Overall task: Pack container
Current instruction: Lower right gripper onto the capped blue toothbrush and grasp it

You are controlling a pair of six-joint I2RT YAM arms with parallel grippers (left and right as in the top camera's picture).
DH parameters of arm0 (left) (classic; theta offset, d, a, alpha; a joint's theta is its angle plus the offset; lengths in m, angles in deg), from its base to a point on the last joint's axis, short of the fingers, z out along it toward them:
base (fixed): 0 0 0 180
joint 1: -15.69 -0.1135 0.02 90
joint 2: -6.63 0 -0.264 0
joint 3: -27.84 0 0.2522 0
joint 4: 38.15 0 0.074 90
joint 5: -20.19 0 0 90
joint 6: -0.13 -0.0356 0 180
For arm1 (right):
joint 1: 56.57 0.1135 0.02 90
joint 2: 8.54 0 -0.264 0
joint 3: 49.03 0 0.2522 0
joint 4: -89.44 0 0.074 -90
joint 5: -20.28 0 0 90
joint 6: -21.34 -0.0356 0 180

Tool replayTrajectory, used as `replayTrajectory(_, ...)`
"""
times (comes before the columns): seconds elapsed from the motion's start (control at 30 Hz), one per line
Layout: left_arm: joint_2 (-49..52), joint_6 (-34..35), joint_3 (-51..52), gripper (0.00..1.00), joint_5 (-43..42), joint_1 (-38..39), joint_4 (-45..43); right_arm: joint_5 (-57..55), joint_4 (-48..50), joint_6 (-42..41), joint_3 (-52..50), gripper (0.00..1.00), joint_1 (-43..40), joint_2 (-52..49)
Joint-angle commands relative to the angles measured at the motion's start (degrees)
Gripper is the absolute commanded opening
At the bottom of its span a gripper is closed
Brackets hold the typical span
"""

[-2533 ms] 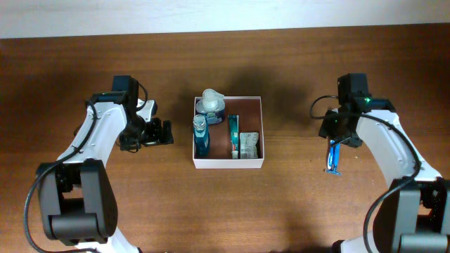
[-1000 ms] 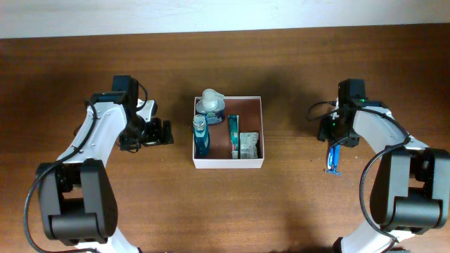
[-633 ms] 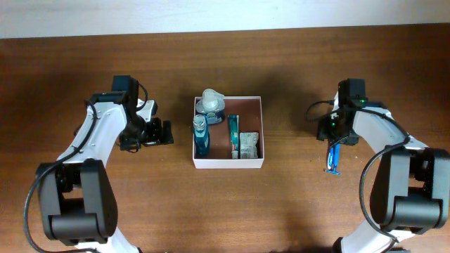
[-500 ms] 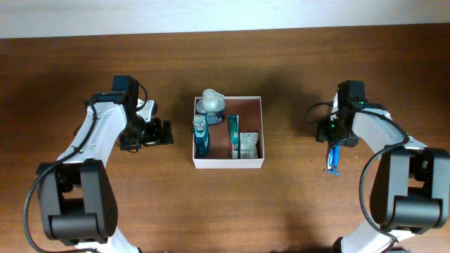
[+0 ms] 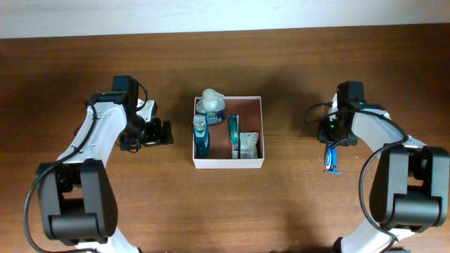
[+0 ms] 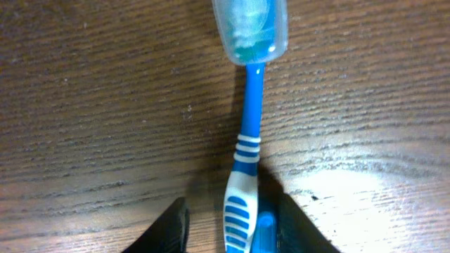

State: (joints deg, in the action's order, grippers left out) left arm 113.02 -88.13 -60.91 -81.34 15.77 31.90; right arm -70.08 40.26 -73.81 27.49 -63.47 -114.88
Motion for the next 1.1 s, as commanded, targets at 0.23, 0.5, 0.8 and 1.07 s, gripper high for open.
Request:
replayTrajectory(0.23,-0.2,0.2,0.2,0.99,0.0,-0.2,0.0,2.4,0.7,0.7,-0.5,0.2,-0.2,-0.8)
replayTrajectory(0.5,-0.2,0.2,0.2,0.99,0.0,-0.2,0.0,3.6,2.4,0.7,-0.4,0.2,-0.1,-0.8)
replayTrajectory(0.8,-0.2,0.2,0.2,0.99,0.0,-0.2,0.0,3.8,4.0,0.7,-0.4,0.14,1.8,-0.9)
replayTrajectory(1.07,-0.2,0.2,0.2,0.99,0.0,-0.2,0.0,2.7,3.3,-6.4,-0.4,0.08,3.9,-0.9)
